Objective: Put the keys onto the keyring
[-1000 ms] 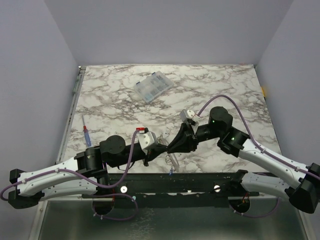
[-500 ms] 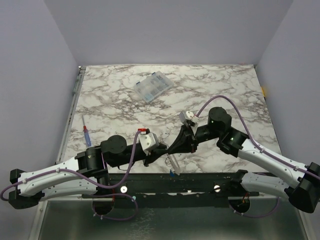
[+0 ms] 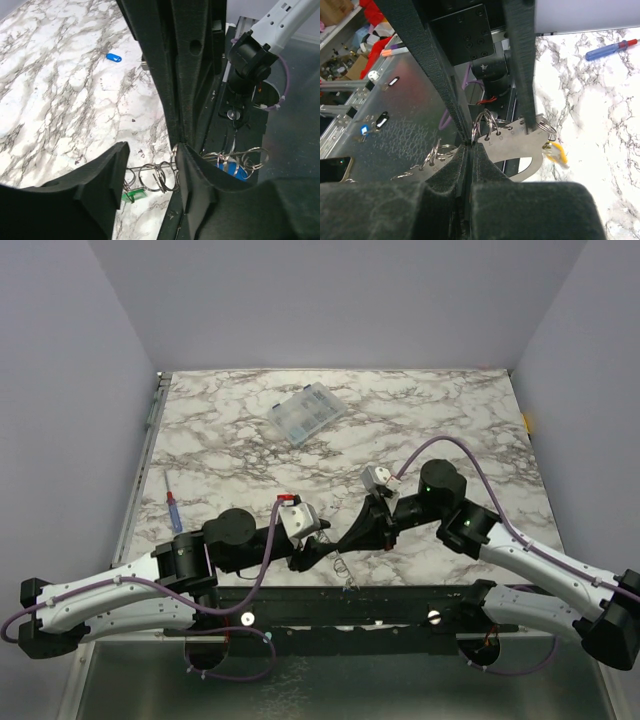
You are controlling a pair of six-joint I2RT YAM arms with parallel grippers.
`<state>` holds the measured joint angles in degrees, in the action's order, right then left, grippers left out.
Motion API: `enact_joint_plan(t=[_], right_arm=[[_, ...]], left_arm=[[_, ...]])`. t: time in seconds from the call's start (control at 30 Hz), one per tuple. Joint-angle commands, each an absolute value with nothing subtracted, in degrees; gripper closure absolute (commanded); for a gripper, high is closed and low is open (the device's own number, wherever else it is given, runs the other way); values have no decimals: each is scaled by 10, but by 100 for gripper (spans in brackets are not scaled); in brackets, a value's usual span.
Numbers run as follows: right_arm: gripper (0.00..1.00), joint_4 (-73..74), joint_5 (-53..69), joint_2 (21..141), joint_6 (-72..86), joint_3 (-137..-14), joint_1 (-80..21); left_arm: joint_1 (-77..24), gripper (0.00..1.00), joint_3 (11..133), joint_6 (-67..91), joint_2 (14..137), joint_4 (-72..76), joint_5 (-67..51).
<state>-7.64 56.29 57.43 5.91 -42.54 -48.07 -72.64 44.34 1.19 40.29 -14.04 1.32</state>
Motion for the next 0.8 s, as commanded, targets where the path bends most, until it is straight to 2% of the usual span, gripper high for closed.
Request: enact_joint_plan(t=[0.0, 0.1, 0.27, 0.77], right_arm=[[99, -153, 507, 571, 45, -428, -497], [99, -157, 502, 570, 44, -424, -497], [99, -159, 490, 570, 41, -423, -497], [99, -148, 401, 568, 22, -416, -497]], left_arm=[[-731, 44, 469, 40, 413, -94, -14], [-731, 39, 478, 46, 409, -95, -36], [-731, 37, 480, 53, 405, -97, -68], [-731, 42, 521, 49, 412, -155, -140]])
